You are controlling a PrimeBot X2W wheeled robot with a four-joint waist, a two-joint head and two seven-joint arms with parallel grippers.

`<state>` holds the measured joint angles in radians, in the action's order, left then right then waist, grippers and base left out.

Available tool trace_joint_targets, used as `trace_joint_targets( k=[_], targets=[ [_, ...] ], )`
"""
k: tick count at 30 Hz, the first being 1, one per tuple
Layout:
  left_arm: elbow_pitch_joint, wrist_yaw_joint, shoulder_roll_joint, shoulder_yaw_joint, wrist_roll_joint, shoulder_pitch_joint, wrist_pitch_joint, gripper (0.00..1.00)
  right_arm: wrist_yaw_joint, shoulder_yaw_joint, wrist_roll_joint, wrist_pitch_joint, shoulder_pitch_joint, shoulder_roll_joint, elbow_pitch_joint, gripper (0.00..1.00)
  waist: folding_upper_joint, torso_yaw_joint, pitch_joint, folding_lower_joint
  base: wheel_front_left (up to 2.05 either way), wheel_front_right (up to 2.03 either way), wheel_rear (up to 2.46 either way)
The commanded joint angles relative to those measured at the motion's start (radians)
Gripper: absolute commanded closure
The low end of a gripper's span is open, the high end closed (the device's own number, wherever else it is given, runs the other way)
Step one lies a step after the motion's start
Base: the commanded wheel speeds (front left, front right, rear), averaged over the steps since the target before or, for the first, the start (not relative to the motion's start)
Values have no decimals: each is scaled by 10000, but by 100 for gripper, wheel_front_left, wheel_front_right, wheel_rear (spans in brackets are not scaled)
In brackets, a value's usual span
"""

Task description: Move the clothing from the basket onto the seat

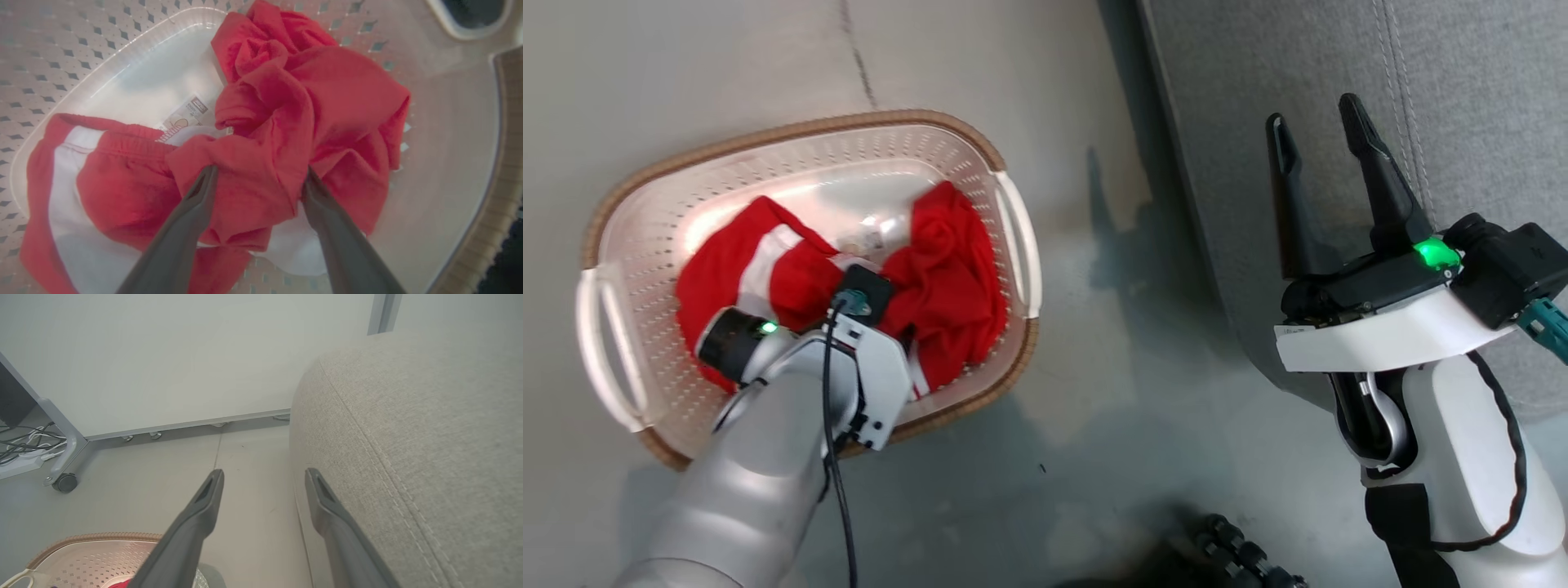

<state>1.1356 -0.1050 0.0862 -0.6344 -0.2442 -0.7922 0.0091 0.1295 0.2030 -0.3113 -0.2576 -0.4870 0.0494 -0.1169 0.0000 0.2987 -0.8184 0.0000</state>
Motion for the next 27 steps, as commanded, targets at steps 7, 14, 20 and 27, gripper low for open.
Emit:
trace_joint_targets(
  k=[7,14,20,27],
  targets=[
    [934,548,521,-13,139,-780,-14,0,23,175,-550,-94,-187,23,332,0,0,990,-919,0,0,0,0],
    [1242,1116,582,198,-140,-905,-165,100,23,169,-697,-90,-172,23,351,0,0,1170,-836,0,0,0,0],
    [1222,888,302,607,-722,-814,-960,100,21,76,-357,-91,-28,26,219,0,0,851,-188,0,0,0,0],
    [805,626,20,784,-1086,-510,-2418,100,23,-93,-6,-92,126,30,-151,0,0,246,866,0,0,0,0]
  ],
)
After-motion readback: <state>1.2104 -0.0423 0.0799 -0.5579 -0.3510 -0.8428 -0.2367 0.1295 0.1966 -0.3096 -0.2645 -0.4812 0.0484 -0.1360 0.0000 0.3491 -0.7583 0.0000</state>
